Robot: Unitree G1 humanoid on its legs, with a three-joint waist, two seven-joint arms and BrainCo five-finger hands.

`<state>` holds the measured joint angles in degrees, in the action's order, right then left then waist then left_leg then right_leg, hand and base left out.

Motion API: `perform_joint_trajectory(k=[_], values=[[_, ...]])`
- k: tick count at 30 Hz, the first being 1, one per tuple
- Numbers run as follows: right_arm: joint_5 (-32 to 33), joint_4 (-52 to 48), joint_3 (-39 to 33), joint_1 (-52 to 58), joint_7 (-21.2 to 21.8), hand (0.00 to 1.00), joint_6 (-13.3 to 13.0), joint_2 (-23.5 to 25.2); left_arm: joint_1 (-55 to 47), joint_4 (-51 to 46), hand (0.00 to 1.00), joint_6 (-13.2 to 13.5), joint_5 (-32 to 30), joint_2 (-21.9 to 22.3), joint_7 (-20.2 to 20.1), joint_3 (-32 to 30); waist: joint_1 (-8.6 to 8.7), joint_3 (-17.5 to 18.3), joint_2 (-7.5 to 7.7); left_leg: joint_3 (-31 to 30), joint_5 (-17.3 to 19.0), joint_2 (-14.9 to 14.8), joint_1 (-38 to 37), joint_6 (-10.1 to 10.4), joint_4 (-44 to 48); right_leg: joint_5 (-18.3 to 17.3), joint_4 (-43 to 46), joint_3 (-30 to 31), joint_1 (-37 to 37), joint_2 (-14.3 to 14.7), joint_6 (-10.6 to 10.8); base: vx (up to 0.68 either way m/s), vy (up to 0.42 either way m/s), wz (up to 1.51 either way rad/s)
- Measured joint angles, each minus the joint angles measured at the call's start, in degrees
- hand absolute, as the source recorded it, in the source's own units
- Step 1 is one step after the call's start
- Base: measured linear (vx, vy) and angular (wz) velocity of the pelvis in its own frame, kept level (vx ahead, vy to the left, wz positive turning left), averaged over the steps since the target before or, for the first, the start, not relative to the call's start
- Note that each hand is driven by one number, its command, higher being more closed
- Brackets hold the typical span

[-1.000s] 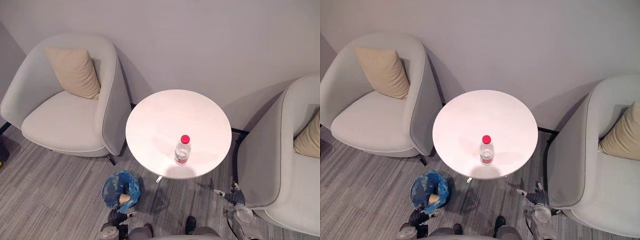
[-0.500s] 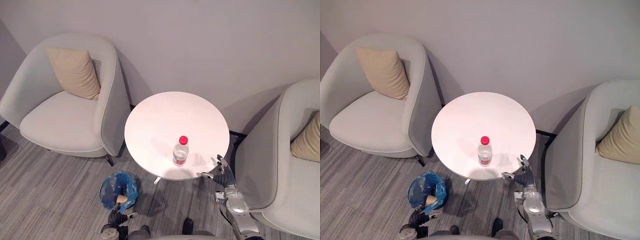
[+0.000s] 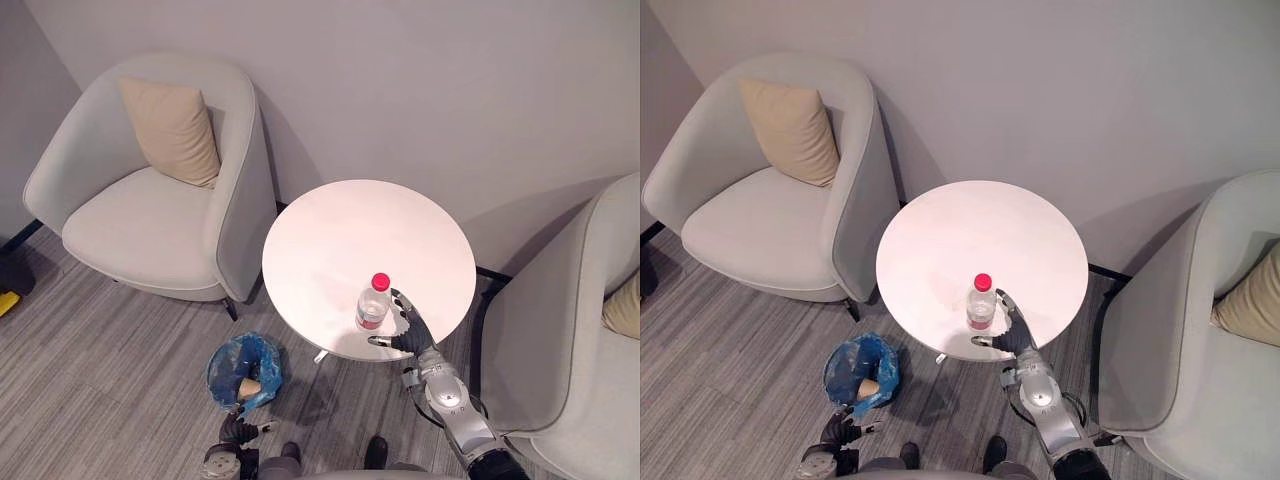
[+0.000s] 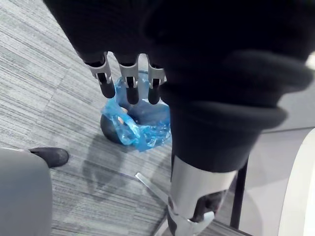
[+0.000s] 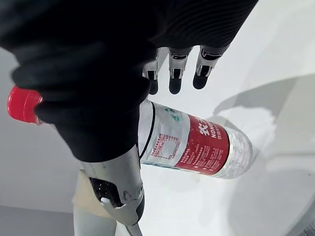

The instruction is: Gather rubbish on tea table into small bin, then transfer packed bag to large trash can.

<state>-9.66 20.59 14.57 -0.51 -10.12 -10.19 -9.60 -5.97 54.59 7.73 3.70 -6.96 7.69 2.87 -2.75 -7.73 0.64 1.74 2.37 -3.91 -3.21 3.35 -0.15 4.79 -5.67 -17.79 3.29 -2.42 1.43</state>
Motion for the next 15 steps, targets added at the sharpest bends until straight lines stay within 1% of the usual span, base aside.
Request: perform_joint_trajectory(k=[2,4,8,10,13,15], values=[[0.0,1.3,0.0,-1.0,-0.9,0.0,0.1,0.0,0.2,0.0,0.0,0.0,0.0,0.0,0.0,0.1,-0.32,0.0,0.0,-0.2,-0.2,0.0,0.6,0.0,0.0,0.0,0.0,-0.2,-0.5,0.0,0.0,-0.01,0.005,0.05],[0.0,1.9,-0.2,-1.0,-1.6,0.0,0.4,0.0,0.4,-0.1,0.0,0.1,0.1,0.0,0.0,0.7,-1.14,0.0,0.0,-0.2,-0.2,0.0,0.8,0.0,0.0,0.0,0.0,-0.3,-0.7,0.0,0.0,0.0,0.0,0.0],[0.1,3.3,-1.1,-2.1,-3.0,0.0,0.7,0.3,0.4,-0.7,0.0,0.1,0.1,0.0,0.0,1.5,-1.29,0.0,0.05,-1.3,-0.5,0.2,1.8,0.0,-0.1,0.0,0.0,-1.4,-1.1,-0.1,0.0,-0.01,0.01,0.15],[0.2,3.5,-2.3,-2.7,-3.9,0.0,0.7,0.7,0.3,-1.1,0.0,0.1,0.2,0.0,-0.1,1.5,-1.29,-0.1,0.07,-1.9,-1.2,0.3,2.4,0.0,-0.8,0.0,0.0,-2.0,-1.8,-0.2,0.0,-0.01,0.011,0.17],[0.7,5.1,-4.4,-3.8,-5.0,0.0,1.7,1.6,0.3,-1.4,0.0,0.1,0.4,0.0,-0.1,1.5,-1.35,-0.4,0.31,-2.7,-1.9,0.3,2.5,0.0,-1.7,0.0,0.0,-2.6,-1.9,-0.2,0.0,-0.01,0.012,0.12],[1.2,5.6,-5.5,-4.2,-5.3,0.0,1.8,2.0,0.2,-2.1,0.0,0.1,0.4,0.0,-0.2,1.5,-1.41,-0.7,0.32,-2.8,-1.9,0.3,2.6,0.0,-1.7,0.0,0.0,-2.7,-2.0,-0.3,0.0,0.0,0.0,0.0]])
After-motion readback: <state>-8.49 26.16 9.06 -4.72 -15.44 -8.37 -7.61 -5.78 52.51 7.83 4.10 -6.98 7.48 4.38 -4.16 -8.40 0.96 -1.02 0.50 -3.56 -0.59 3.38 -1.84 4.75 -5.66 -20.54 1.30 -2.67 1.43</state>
